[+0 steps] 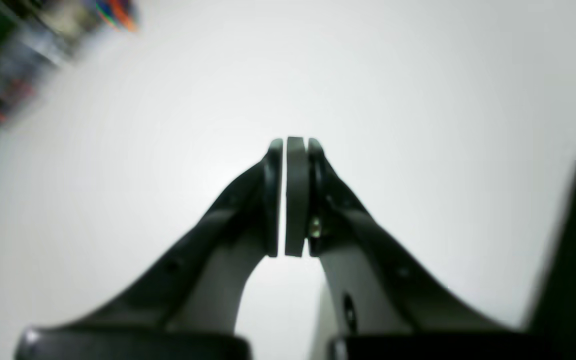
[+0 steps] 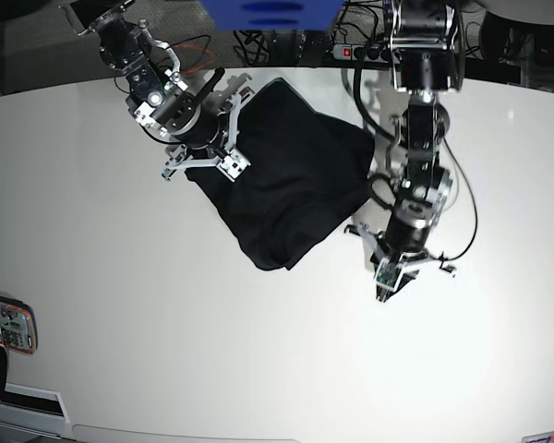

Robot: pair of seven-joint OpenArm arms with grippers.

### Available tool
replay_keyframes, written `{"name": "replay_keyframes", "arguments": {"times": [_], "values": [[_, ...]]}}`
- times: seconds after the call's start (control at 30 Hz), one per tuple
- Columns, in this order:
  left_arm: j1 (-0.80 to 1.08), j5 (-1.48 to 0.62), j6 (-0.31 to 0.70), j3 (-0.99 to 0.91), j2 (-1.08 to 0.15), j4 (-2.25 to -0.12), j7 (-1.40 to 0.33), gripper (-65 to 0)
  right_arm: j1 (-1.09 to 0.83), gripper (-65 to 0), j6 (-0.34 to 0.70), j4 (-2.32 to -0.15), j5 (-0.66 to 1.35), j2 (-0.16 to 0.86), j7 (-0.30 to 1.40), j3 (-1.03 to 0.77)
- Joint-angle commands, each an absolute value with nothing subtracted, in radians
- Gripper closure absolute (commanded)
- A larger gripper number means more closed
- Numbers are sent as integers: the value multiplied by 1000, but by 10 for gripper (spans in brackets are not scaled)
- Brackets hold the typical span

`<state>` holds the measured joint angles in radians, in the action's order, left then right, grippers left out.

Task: Fold the T-shirt properly
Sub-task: 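Lift and drag the bundle with both grippers toward the robot, then regrasp the bundle's edges with both grippers and tug them apart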

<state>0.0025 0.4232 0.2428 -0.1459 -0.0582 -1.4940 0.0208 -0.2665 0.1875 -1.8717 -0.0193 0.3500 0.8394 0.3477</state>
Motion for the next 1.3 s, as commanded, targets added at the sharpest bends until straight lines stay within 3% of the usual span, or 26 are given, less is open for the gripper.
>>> {"name": "replay_keyframes", "arguments": {"times": [0.0, 0.2, 0.4, 0.87, 1.27], "values": [[41, 420, 237, -139, -54, -1575, 41, 0, -237, 0, 183, -1891, -15, 355, 822, 334], [340, 418, 237, -117, -38, -1916, 47, 0, -145, 0, 183, -1891, -15, 354, 823, 317], [573, 337, 237, -12, -44, -1989, 48, 0, -51, 0, 185, -1891, -13, 354, 906, 317], [527, 423, 237, 44, -44, -1736, 48, 0, -13, 0, 186, -1883, -13, 354, 900, 321], [348, 513, 237, 50, -44, -1498, 48, 0, -93, 0, 186, -1880, -13, 371, 855, 367]]}}
